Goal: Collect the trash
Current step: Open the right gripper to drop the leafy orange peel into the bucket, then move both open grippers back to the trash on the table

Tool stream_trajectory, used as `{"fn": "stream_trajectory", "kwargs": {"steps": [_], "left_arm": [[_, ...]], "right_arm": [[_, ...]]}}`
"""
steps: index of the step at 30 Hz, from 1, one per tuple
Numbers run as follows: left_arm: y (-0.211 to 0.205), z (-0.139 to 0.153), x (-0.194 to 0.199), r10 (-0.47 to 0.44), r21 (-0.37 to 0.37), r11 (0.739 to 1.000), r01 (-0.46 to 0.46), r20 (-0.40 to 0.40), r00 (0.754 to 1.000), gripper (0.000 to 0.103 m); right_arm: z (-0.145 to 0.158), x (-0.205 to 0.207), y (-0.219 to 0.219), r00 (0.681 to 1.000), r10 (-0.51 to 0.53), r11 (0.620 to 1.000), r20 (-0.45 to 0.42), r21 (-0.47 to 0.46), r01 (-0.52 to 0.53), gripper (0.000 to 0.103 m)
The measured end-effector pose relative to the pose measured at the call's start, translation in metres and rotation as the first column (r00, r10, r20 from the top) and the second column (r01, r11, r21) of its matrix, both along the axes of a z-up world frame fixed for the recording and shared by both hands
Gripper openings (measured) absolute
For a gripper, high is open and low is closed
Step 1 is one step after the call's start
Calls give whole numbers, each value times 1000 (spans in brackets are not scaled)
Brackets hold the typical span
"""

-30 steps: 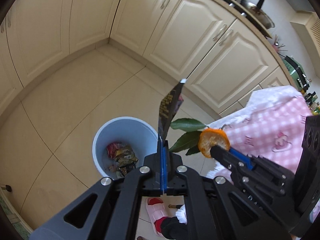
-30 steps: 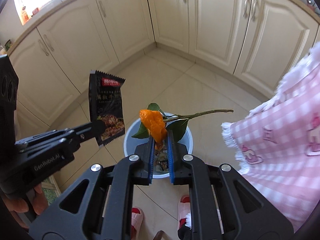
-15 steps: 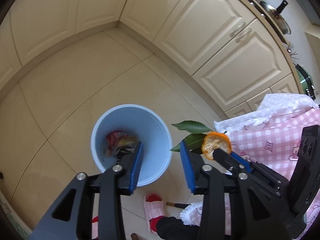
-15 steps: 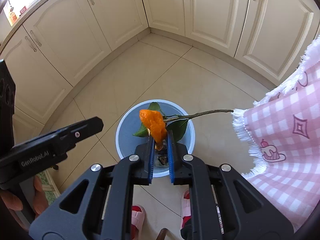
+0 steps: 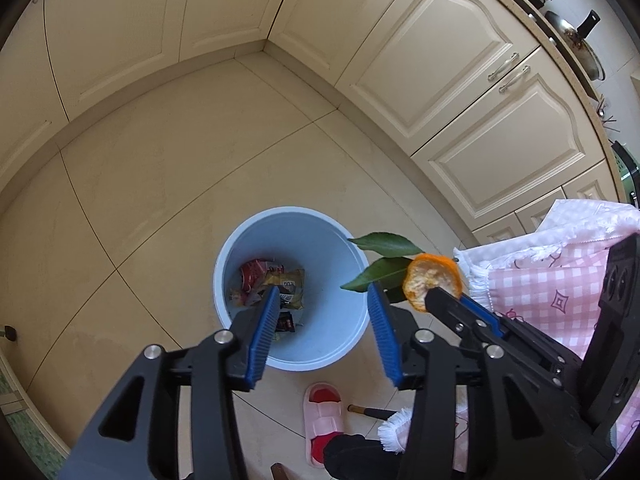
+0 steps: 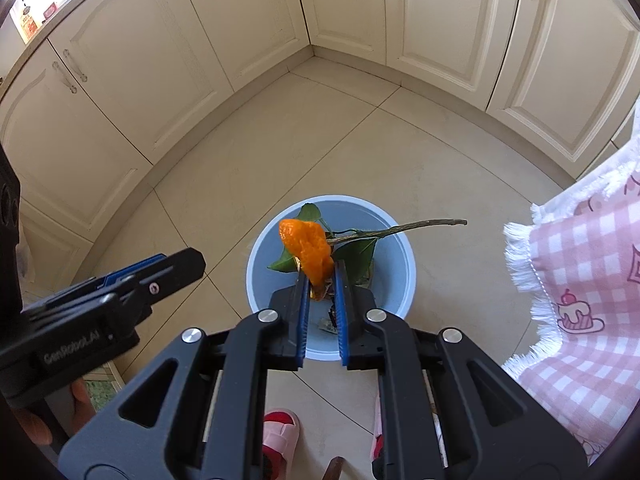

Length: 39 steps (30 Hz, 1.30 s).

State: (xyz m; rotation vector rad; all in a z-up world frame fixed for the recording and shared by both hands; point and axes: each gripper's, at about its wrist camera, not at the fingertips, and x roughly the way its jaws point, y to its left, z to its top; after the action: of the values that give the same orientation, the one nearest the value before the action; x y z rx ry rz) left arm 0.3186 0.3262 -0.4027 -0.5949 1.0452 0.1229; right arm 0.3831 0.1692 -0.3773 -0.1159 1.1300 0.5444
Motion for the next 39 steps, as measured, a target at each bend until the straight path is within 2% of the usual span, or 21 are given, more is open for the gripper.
{"fn": "stream_trajectory", "kwargs": {"steps": [14, 20, 24, 28, 31, 34, 37, 39], "left_arm": [[2, 2, -2, 10, 1, 1000, -10, 3, 1000, 47], [-1, 4, -3, 5, -1, 1000, -5, 8, 1000, 47], [-8, 14, -10, -7, 11, 1000, 7, 27, 1000, 47], [-21, 45, -23, -24, 30, 999, 22, 90, 996, 47], [-35, 76, -32, -47, 54, 998, 40, 141, 989, 47], [-56, 115, -45, -80, 75, 995, 66, 211, 974, 47], [-85, 153, -60, -122, 99, 990, 98, 280, 952, 51], [-104, 175, -69, -152, 121, 985, 119, 315, 937, 52]], "right_arm": [[-3, -4, 7, 1000, -5, 1000, 13, -15, 5, 14], [11, -10, 9, 1000, -10, 1000, 29, -25, 10, 14], [32, -21, 1, 998, -10, 1000, 61, -29, 12, 14], [67, -35, -15, 992, -22, 999, 122, -25, 26, 14], [105, -52, -32, 980, -40, 999, 196, -20, 45, 14], [141, -72, -56, 961, -67, 997, 269, -8, 72, 25], [184, -93, -90, 931, -118, 993, 346, 20, 119, 31], [204, -106, -111, 913, -147, 989, 382, 44, 141, 43]]}}
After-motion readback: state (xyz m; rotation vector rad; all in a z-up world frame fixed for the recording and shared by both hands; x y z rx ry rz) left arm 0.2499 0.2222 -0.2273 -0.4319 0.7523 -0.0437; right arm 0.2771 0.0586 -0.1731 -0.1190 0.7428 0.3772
